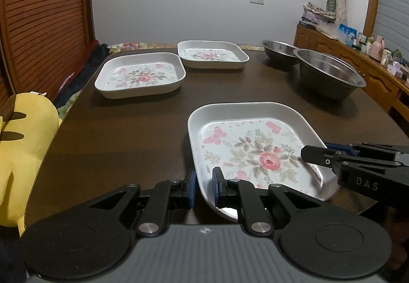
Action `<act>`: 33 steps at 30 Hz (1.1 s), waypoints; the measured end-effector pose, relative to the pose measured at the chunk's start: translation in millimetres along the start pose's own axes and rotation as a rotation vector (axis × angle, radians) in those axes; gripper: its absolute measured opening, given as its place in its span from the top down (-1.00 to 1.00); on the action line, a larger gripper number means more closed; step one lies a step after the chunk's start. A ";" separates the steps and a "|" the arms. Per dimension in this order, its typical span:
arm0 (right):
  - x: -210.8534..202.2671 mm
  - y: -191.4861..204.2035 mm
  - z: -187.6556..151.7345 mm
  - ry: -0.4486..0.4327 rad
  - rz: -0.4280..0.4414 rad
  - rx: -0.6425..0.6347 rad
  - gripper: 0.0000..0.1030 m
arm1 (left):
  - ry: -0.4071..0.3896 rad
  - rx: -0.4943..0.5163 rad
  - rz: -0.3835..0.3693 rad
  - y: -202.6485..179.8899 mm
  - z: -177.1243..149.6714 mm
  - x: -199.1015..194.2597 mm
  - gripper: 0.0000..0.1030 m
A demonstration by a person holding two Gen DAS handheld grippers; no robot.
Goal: Organize plates and bowls
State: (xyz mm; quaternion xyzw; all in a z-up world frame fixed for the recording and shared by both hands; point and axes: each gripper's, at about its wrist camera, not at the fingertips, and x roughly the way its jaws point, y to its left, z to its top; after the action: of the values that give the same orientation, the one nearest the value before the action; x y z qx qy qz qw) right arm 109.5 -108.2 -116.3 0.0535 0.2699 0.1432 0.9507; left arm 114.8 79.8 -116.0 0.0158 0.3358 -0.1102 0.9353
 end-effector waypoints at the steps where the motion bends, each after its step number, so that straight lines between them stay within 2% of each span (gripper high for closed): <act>1: -0.1 -0.7 -0.4 -0.001 0.001 -0.001 0.61 | 0.000 -0.004 -0.001 0.3 0.1 -0.2 0.71; 4: 1.0 -1.9 0.9 -0.001 0.008 0.002 0.59 | -0.008 -0.018 0.013 2.8 1.7 -2.4 0.71; 7: -3.9 -4.0 2.6 -0.022 0.001 -0.008 0.56 | -0.020 -0.042 0.010 9.8 4.5 -7.9 0.60; 9: -7.7 -5.6 5.1 -0.040 -0.007 -0.019 0.43 | -0.032 -0.053 0.011 15.6 7.4 -10.8 0.43; 11: -14.3 -6.2 8.3 -0.077 -0.032 -0.047 0.42 | -0.033 -0.068 0.016 22.6 11.4 -10.6 0.34; 20: -19.0 -15.8 40.5 -0.147 0.023 -0.053 0.42 | -0.092 -0.086 0.027 44.1 41.0 -12.2 0.30; 29: 14.1 2.2 84.6 -0.130 0.091 -0.127 0.40 | -0.139 -0.086 0.059 67.1 76.0 -1.5 0.05; 33: 33.5 12.4 101.5 -0.097 0.131 -0.151 0.30 | -0.135 -0.067 0.076 80.5 90.0 14.7 0.04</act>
State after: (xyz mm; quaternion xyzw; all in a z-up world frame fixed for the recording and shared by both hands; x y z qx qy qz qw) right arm 187.3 -88.8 -44.6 0.0064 0.2078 0.2223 0.9525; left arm 199.5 146.1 -59.2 -0.0102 0.2744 -0.0644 0.9594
